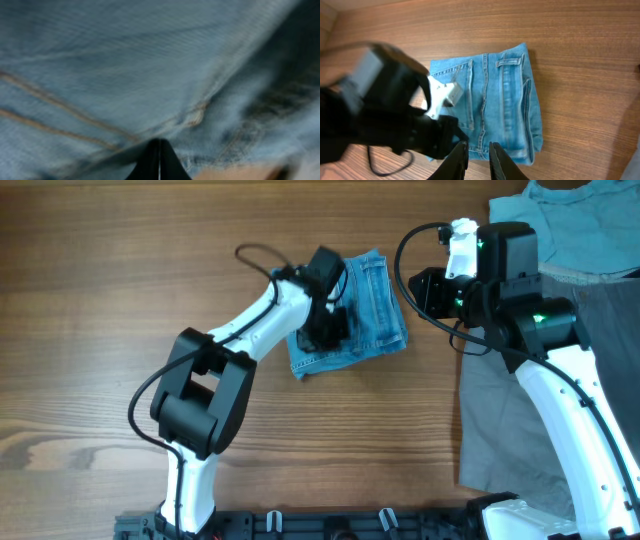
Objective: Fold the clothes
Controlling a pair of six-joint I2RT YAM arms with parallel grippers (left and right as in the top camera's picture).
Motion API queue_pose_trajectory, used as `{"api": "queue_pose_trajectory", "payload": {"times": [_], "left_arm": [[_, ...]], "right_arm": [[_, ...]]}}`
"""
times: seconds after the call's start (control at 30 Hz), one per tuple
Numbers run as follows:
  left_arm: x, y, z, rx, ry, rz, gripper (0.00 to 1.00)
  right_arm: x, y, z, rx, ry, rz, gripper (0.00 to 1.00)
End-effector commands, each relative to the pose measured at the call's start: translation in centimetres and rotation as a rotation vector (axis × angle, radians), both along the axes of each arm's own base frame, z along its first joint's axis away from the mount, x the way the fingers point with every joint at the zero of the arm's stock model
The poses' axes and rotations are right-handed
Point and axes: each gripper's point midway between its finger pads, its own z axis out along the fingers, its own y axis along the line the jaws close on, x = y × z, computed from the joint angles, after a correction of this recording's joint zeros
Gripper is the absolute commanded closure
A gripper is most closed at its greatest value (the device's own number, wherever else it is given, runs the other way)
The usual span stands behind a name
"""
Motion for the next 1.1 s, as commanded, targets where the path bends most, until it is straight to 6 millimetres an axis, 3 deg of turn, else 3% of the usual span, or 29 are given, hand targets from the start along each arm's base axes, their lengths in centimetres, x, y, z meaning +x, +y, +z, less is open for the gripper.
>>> {"api": "queue_pose_trajectory", "payload": {"times": [0.0, 0.13, 0.2, 0.37, 0.43, 0.53, 0.63, 0.67, 0.77, 0.87, 0.97, 1.07], "left_arm": [[-0.7, 6.4, -4.4, 0.197, 0.062, 0.265, 0.96], [2.3, 12.7, -4.8, 0.250, 0.032, 0.420, 0.96], [4.8, 16.5, -4.7, 0.250, -0.021, 0.482, 0.96], [8.8, 25.7, -3.4, 0.209, -0.098, 0.632, 0.94], [10.0, 28.9, -2.0, 0.190, -0.128, 0.660, 0.89], [10.9, 31.4, 0.6, 0.174, -0.176, 0.608, 0.86], [10.7, 34.8, 4.2, 0.250, -0.220, 0.614, 0.82], [10.4, 36.5, 7.1, 0.271, -0.258, 0.648, 0.78], [9.9, 36.1, 10.8, 0.228, -0.318, 0.627, 0.72], [8.3, 33.8, 13.4, 0.195, -0.325, 0.549, 0.71], [6.8, 30.3, 12.9, 0.189, -0.258, 0.469, 0.78], [5.9, 25.5, 9.7, 0.183, -0.201, 0.347, 0.91]], "right_arm": [[0.0, -0.2, 0.3, -0.003, -0.008, -0.019, 0.81], [0.0, -0.2, 0.3, 0.001, -0.006, -0.023, 0.81], [0.0, -0.2, 0.3, 0.001, -0.004, -0.024, 0.81], [-0.2, -0.2, 0.1, -0.001, 0.007, -0.024, 0.81], [-0.3, -0.2, 0.0, -0.002, 0.015, -0.024, 0.80], [-0.4, -0.3, -0.1, -0.003, 0.019, -0.024, 0.81], [-0.5, -0.3, -0.2, -0.002, 0.024, -0.026, 0.81], [-0.5, -0.3, -0.2, 0.002, 0.030, -0.033, 0.81], [-0.5, -0.3, -0.2, 0.004, 0.031, -0.034, 0.81], [-0.5, -0.3, -0.2, 0.004, 0.032, -0.035, 0.80], [-0.5, -0.3, -0.2, 0.005, 0.032, -0.036, 0.80], [-0.5, -0.3, -0.2, 0.004, 0.032, -0.036, 0.80]]}}
